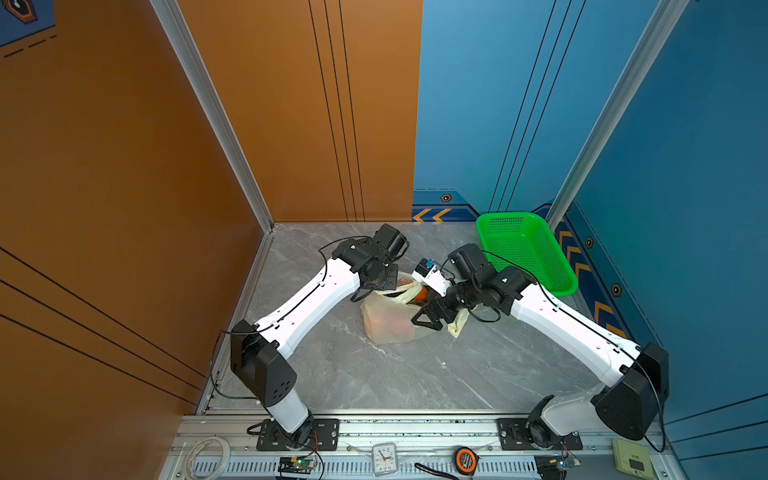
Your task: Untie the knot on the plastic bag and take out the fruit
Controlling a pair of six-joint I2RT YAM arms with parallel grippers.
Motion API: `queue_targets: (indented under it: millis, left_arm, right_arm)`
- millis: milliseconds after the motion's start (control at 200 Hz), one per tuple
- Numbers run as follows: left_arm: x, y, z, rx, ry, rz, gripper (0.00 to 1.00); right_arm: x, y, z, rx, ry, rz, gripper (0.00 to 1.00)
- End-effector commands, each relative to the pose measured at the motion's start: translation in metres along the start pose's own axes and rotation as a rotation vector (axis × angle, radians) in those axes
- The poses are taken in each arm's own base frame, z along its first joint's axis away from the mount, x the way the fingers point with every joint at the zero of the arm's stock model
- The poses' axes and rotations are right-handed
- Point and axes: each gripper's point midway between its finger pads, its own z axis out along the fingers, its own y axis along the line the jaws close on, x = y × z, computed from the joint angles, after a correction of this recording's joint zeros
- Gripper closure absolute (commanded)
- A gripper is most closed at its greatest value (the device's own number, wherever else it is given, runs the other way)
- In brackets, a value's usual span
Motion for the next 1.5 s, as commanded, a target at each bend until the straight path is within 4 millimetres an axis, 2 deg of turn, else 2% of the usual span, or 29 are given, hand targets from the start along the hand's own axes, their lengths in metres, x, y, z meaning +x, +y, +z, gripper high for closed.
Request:
queue_targets:
  millis: [0, 85, 195, 300, 411, 531, 641, 736, 796, 906, 971, 1086, 1101, 1161, 1237, 1342, 1422, 1492]
  left_arm:
    - [-0.016, -0.006, -0.011, 0.053, -0.036, -0.025, 1.00]
    - [-0.023, -0.007, -0.010, 0.062, -0.040, -0.029, 1.00]
    - [-0.030, -0.003, -0.009, 0.064, -0.045, -0.046, 1.00]
    - [-0.033, 0.006, -0.007, 0.049, -0.046, -0.079, 1.00]
    - [-0.033, 0.011, -0.005, 0.043, -0.043, -0.107, 1.00]
    - [-0.031, 0.009, -0.002, 0.053, -0.030, -0.114, 1.00]
    - [-0.025, 0.008, 0.001, 0.058, -0.010, -0.118, 1.00]
    - [-0.016, 0.009, 0.006, 0.055, 0.015, -0.116, 1.00]
    - [-0.012, 0.010, 0.006, 0.054, 0.021, -0.112, 1.00]
    - [-0.008, 0.007, 0.001, 0.064, -0.004, -0.083, 1.00]
    - [-0.006, 0.005, -0.001, 0.079, -0.021, -0.073, 1.00]
    - [-0.004, 0.001, -0.003, 0.100, -0.047, -0.072, 1.00]
    - [-0.004, 0.001, -0.004, 0.103, -0.053, -0.073, 1.00]
    - [-0.004, 0.001, -0.006, 0.101, -0.067, -0.075, 1.00]
    - [-0.004, 0.001, -0.007, 0.100, -0.077, -0.074, 1.00]
    - [-0.004, 0.000, -0.009, 0.109, -0.091, -0.075, 1.00]
    - [-0.003, -0.003, -0.009, 0.117, -0.088, -0.071, 1.00]
    - [-0.002, -0.003, -0.011, 0.118, -0.093, -0.066, 1.00]
  right_arm:
    - [-0.008, -0.008, 0.016, 0.063, -0.041, -0.066, 0.05]
    - [-0.011, -0.004, 0.025, 0.009, -0.043, -0.040, 0.07]
    - [-0.010, 0.030, 0.021, -0.129, -0.082, -0.002, 0.10]
    - [0.003, 0.056, 0.019, -0.198, -0.112, 0.033, 0.09]
    - [0.020, 0.079, 0.027, -0.266, -0.108, 0.072, 0.09]
    - [0.039, 0.093, 0.049, -0.293, -0.050, 0.079, 0.10]
    - [0.039, 0.095, 0.057, -0.290, -0.044, 0.086, 0.10]
    - [0.033, 0.090, 0.053, -0.268, -0.061, 0.092, 0.09]
    - [0.028, 0.082, 0.042, -0.230, -0.067, 0.098, 0.07]
    - [0.011, 0.068, 0.000, -0.168, -0.126, 0.101, 0.00]
    - [0.002, 0.062, -0.025, -0.149, -0.145, 0.096, 0.00]
    - [-0.011, 0.057, -0.056, -0.167, -0.163, 0.110, 0.00]
    - [-0.014, 0.049, -0.061, -0.153, -0.177, 0.127, 0.00]
    - [-0.025, 0.040, -0.073, -0.134, -0.216, 0.137, 0.00]
    - [-0.038, 0.024, -0.082, -0.072, -0.248, 0.145, 0.00]
    - [-0.045, -0.006, -0.079, 0.090, -0.216, 0.102, 0.00]
    - [-0.047, -0.026, -0.072, 0.192, -0.164, 0.045, 0.00]
    - [-0.038, -0.044, -0.062, 0.270, -0.074, -0.011, 0.00]
